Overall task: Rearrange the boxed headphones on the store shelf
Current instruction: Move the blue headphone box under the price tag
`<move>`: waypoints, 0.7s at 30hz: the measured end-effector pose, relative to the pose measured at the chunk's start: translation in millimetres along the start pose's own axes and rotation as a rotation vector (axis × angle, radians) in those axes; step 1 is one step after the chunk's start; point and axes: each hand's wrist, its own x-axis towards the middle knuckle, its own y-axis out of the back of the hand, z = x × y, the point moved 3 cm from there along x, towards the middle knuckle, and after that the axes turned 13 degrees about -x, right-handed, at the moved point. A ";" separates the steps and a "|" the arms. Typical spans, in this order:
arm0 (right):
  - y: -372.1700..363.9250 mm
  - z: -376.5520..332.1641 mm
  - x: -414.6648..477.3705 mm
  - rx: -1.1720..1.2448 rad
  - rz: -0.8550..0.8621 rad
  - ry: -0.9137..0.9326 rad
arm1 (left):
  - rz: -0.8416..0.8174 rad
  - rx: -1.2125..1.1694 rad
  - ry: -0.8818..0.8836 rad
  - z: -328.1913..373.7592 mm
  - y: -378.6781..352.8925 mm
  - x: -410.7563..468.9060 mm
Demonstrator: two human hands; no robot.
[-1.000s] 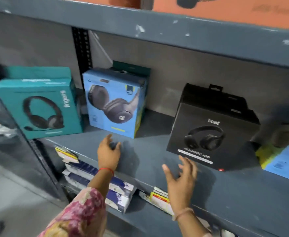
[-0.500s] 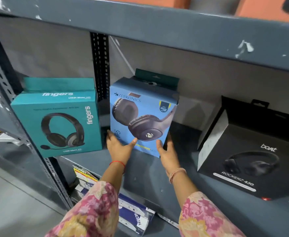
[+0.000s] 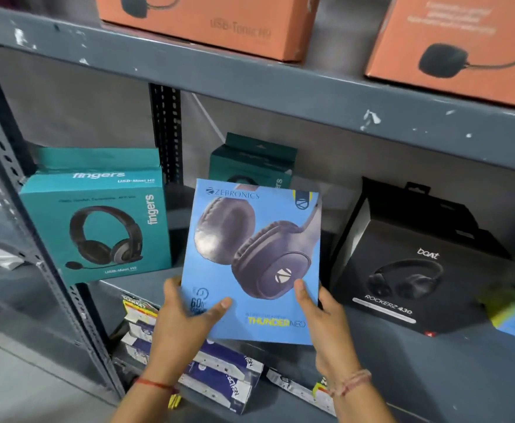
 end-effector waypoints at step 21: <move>121.4 69.9 -70.8 0.077 0.162 0.122 | -0.243 0.100 -0.112 -32.7 -66.6 -82.1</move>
